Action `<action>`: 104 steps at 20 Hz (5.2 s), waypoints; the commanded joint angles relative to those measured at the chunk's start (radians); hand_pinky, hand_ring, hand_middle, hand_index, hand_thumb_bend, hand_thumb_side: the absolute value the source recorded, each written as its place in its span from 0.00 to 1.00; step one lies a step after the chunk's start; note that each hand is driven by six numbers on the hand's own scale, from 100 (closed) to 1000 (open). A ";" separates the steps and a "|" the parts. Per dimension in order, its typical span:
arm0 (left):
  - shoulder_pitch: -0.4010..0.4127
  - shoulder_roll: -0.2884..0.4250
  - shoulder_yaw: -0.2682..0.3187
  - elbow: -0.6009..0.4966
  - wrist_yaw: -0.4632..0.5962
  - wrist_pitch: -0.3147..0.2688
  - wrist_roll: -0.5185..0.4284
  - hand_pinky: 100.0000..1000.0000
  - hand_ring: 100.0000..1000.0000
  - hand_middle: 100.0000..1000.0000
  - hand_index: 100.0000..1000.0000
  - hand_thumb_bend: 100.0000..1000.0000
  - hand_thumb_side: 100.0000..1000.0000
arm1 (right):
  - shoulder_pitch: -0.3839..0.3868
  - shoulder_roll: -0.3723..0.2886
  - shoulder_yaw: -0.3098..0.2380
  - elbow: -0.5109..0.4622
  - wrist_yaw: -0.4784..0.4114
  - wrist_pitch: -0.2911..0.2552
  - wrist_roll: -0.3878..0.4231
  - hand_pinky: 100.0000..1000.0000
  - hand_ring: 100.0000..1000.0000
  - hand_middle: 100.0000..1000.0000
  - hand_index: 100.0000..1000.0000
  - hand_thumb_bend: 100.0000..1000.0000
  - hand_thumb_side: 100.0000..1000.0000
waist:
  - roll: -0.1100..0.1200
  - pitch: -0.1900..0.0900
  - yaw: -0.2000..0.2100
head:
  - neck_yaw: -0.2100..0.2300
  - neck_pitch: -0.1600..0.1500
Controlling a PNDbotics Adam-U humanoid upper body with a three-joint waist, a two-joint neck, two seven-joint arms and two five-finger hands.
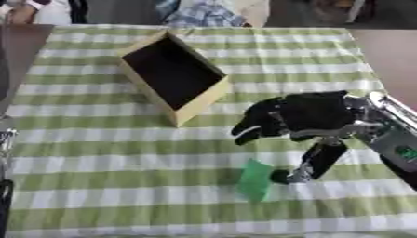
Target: Pick up objects on the table and place them in the box.
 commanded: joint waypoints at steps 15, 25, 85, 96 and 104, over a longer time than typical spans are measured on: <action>-0.006 0.032 0.001 -0.014 -0.003 -0.001 -0.011 0.48 0.59 0.54 0.69 0.00 0.52 | -0.043 -0.068 0.019 0.012 -0.031 -0.103 0.163 0.94 0.90 0.93 0.97 0.33 0.40 | 0.000 -0.012 0.001 | -0.001 0.007; -0.005 0.035 0.002 -0.014 -0.003 -0.002 -0.014 0.48 0.59 0.54 0.69 0.00 0.52 | -0.044 -0.066 0.037 0.023 -0.018 -0.133 0.137 0.92 0.86 0.91 0.98 0.31 0.41 | 0.000 -0.008 0.004 | -0.008 0.007; -0.008 0.051 0.002 -0.014 -0.010 0.002 -0.028 0.47 0.59 0.53 0.69 0.00 0.51 | -0.062 -0.068 0.117 0.140 -0.038 -0.220 0.110 0.80 0.81 0.86 1.00 0.21 0.38 | -0.008 0.044 0.030 | -0.046 -0.006; -0.018 0.052 0.004 -0.014 -0.012 0.000 -0.027 0.47 0.59 0.53 0.69 0.00 0.51 | -0.037 -0.051 0.105 0.163 -0.044 -0.224 0.074 0.74 0.79 0.80 1.00 0.19 0.43 | -0.007 0.066 0.037 | -0.049 -0.013; -0.021 0.054 0.006 -0.014 -0.015 0.000 -0.025 0.47 0.59 0.53 0.69 0.00 0.51 | -0.019 -0.050 0.082 0.154 -0.021 -0.223 -0.009 0.64 0.68 0.69 1.00 0.19 0.49 | -0.005 0.076 0.035 | -0.048 -0.019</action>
